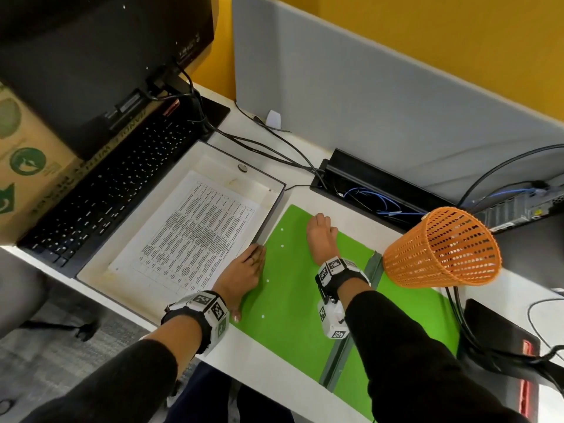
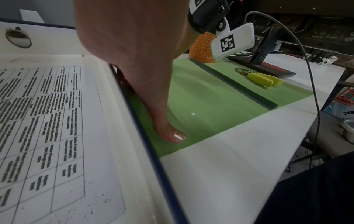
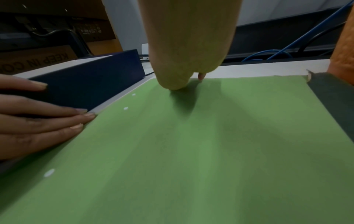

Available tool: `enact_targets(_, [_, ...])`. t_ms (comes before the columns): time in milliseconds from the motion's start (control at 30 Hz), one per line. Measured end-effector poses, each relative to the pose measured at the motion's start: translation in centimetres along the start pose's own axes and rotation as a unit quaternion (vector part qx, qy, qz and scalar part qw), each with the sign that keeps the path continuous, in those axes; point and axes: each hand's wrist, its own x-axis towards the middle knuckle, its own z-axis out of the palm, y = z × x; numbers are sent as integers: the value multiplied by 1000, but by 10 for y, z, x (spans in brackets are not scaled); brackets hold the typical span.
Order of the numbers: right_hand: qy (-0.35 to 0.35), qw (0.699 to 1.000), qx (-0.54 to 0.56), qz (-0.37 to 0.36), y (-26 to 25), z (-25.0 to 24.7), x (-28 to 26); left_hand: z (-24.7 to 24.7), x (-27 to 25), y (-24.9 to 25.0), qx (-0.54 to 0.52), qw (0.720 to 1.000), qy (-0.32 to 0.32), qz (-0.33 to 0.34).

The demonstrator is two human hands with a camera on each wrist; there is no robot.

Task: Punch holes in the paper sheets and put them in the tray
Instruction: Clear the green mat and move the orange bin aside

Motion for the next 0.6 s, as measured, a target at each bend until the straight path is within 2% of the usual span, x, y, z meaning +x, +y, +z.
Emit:
enact_targets(133, [-1, 1000, 26, 13, 1, -10, -5, -2, 4, 3, 20, 1000, -14, 4])
enact_targets(300, [28, 998, 57, -16, 7, -45, -6, -22, 14, 5, -6, 999, -39, 12])
enact_targets(467, [116, 983, 140, 12, 31, -96, -17, -52, 25, 3, -34, 999, 2, -7])
enact_targets(600, [170, 970, 166, 53, 66, -137, -33, -64, 39, 15, -36, 997, 25, 56])
